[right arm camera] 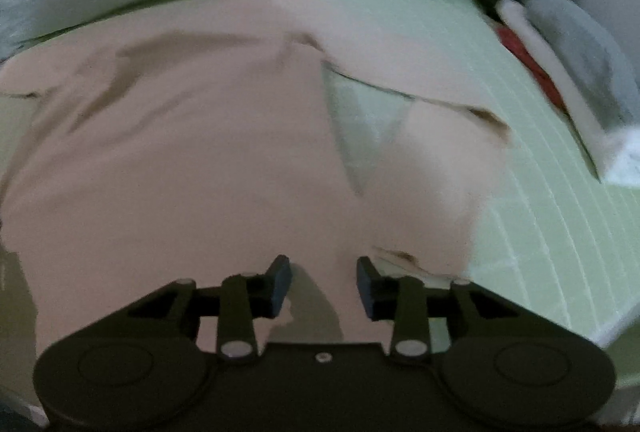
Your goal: Fold clothes
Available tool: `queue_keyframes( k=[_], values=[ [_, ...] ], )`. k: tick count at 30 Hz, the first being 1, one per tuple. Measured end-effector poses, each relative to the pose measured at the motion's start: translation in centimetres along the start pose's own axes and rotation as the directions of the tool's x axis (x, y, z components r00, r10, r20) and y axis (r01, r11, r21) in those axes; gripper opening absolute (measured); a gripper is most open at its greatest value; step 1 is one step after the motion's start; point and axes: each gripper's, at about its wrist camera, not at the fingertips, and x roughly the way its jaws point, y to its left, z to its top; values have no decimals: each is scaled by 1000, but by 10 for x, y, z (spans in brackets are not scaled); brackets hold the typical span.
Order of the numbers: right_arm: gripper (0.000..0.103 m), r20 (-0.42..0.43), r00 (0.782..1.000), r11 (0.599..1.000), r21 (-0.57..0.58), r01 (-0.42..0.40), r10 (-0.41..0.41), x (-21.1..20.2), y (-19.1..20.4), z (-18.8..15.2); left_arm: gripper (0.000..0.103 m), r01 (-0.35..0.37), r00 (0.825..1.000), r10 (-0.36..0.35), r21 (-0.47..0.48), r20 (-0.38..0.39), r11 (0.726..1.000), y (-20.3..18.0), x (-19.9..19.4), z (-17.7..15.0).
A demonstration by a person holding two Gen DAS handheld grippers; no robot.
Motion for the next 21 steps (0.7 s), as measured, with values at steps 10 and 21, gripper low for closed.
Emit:
queue_keyframes(
  k=[10, 21],
  values=[
    [63, 75, 993, 982, 172, 80, -94, 20, -81, 41, 40, -39, 999, 39, -7, -37, 999, -17, 4, 7],
    [58, 65, 996, 995, 91, 50, -56, 70, -134, 83, 64, -125, 992, 122, -113, -38, 986, -37, 11, 9]
  ],
)
